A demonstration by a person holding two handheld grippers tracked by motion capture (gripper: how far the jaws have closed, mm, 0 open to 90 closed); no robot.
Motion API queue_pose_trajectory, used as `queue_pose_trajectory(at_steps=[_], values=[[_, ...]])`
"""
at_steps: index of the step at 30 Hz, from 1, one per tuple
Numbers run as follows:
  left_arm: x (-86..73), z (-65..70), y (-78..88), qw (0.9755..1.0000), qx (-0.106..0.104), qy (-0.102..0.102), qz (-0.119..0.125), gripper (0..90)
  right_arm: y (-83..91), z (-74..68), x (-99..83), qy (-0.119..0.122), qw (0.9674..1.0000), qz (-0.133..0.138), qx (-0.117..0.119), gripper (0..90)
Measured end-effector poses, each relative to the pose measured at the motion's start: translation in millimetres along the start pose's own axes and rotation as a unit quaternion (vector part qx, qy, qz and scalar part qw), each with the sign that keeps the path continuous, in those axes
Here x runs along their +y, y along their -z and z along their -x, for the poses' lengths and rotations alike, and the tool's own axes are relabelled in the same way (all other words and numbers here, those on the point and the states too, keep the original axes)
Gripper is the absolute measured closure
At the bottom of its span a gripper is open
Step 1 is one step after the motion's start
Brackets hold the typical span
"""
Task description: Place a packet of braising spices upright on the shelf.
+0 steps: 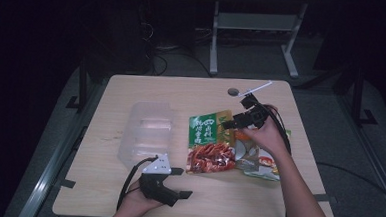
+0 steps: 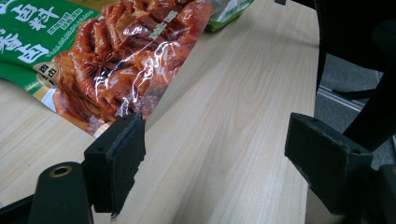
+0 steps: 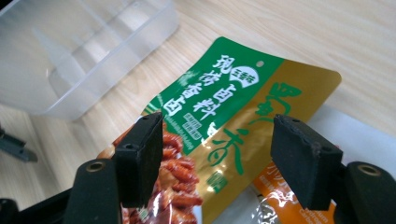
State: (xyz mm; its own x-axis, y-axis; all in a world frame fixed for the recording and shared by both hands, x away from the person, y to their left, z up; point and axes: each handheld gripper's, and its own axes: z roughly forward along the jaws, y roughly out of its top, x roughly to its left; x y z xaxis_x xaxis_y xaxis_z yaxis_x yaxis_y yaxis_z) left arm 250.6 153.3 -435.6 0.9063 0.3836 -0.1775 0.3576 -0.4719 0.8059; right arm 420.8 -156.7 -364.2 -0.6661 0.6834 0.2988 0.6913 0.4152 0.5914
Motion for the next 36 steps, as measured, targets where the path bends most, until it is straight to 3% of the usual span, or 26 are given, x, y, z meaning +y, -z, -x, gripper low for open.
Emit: queue_pose_trajectory(at_steps=[1, 8, 13, 14, 16, 20, 21, 25, 28, 32, 36], values=[[-0.1, 0.8, -0.4, 1.0, 0.001, 0.002, 0.001, 20.1, -2.5, 5.1, 0.0, -0.014, 0.9999, -0.004, -0.001, 34.5], [0.4, 2.0, -2.1, 1.0, 0.0, 0.0, 0.005, 20.3, -20.9, 24.7, -1.4, -0.041, 0.9988, -0.023, -0.012, 38.3], [0.3, 3.3, -2.5, 1.0, 0.002, 0.002, 0.003, 20.4, -31.4, 29.0, 0.8, -0.054, 0.997, -0.035, -0.044, 43.5], [0.3, 3.1, -2.0, 1.0, 0.002, 0.0, 0.003, 20.4, -37.6, 33.4, 0.6, -0.072, 0.9951, -0.046, -0.049, 43.5], [0.3, 3.0, -2.1, 1.0, 0.002, 0.001, 0.004, 20.4, -41.7, 36.8, -0.2, -0.082, 0.9944, -0.049, -0.044, 43.5], [1.0, 1.2, -4.0, 1.0, 0.0, 0.003, 0.002, 20.5, -46.9, 38.1, -0.4, -0.08, 0.9944, -0.055, -0.041, 46.2], [1.2, 1.2, -4.3, 1.0, 0.001, 0.002, 0.001, 20.5, -50.2, 37.7, -0.4, -0.077, 0.9943, -0.06, -0.041, 54.4], [0.9, 1.4, -4.8, 1.0, 0.001, 0.004, 0.001, 20.6, -55.7, 36.6, -0.6, -0.074, 0.9936, -0.075, -0.04, 67.7], [0.5, 1.5, -5.0, 1.0, 0.003, 0.006, 0.001, 20.6, -55.7, 39.7, -1.8, -0.091, 0.9938, -0.063, -0.013, 75.5], [0.2, 0.6, -5.4, 1.0, 0.004, 0.008, 0.0, 20.7, -51.8, 38.3, -2.3, -0.09, 0.9947, -0.05, 0.006, 87.5], [0.5, -0.3, -6.8, 0.9999, 0.004, 0.01, -0.002, 20.8, -43.2, 29.4, -0.5, -0.073, 0.9963, -0.041, 0.019, 89.7]])
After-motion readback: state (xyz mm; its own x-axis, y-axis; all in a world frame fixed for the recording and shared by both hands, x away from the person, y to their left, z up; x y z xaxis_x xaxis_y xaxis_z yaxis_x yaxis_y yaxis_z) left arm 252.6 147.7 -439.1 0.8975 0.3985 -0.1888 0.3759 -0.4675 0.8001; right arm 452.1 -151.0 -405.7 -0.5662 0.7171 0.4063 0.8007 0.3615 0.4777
